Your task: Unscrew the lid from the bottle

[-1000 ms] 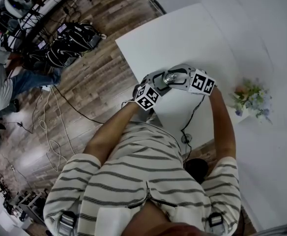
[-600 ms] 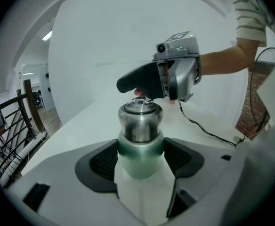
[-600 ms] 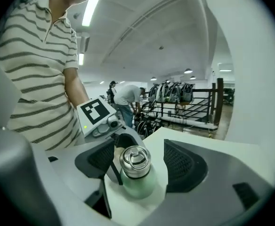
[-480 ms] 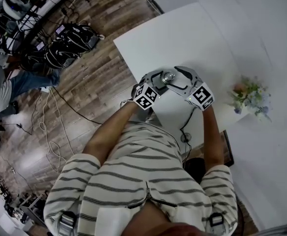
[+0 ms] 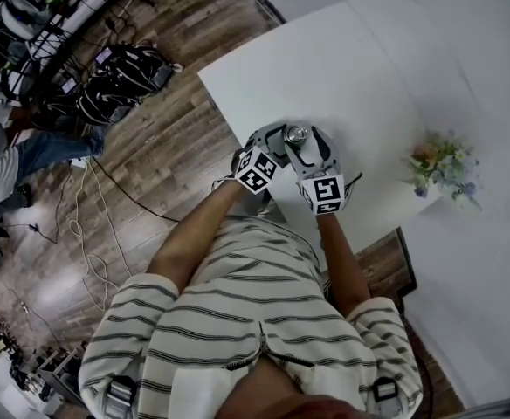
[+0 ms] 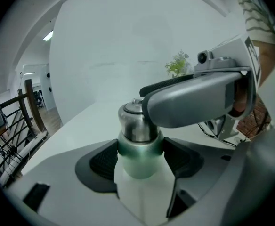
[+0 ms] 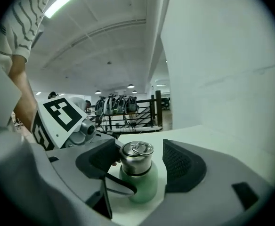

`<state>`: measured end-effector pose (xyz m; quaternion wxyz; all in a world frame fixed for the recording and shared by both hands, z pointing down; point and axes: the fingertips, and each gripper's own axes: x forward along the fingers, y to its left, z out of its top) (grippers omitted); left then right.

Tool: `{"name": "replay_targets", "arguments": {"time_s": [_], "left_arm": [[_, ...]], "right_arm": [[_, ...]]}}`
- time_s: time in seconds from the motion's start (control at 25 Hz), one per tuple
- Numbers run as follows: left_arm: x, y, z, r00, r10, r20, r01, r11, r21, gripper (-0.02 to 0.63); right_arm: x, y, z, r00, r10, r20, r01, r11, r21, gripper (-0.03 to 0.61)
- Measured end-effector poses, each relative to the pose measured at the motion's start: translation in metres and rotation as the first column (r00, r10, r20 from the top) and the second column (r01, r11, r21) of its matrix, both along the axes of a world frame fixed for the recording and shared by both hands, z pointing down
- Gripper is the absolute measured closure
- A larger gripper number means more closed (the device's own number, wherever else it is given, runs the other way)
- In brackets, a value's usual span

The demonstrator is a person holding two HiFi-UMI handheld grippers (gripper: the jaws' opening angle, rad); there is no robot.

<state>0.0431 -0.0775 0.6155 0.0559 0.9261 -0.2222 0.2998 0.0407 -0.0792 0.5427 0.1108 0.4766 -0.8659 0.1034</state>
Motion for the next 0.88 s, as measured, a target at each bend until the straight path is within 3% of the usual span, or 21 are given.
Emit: {"name": "replay_targets", "arguments": {"time_s": [0.16,0.4,0.52,0.68,0.88], "left_arm": [[0.000,0.000,0.000,1.000,0.000,-0.001,0.000,1.000,0.004,0.305],[-0.001,-0.001,0.000,1.000,-0.002,-0.001,0.002,1.000,0.003,0.305],[0.000,0.000,0.000,1.000,-0.003,0.000,0.003,1.000,0.001,0.305],[0.000,0.000,0.000,1.000,-0.002,-0.002,0.002,1.000,0.001,0.305],[-0.001,0.000,0.001,1.000,-0.002,-0.001,0.002,1.000,0.001,0.305]], "right_arm": [[0.002,-0.002,0.004,0.994,0.106,0.013,-0.106,0.994,0.001,0.253],[-0.005,-0.005,0.013,0.991,0.129,0.029,-0.128,0.991,-0.027,0.276],[-0.008,-0.004,0.018,0.993,0.121,0.015,-0.120,0.992,-0.031,0.320],[-0.009,-0.002,0.017,0.996,0.093,0.003,-0.093,0.995,-0.030,0.325],[-0.010,0.000,0.018,1.000,-0.028,0.002,0.028,0.999,-0.021,0.333]]}}
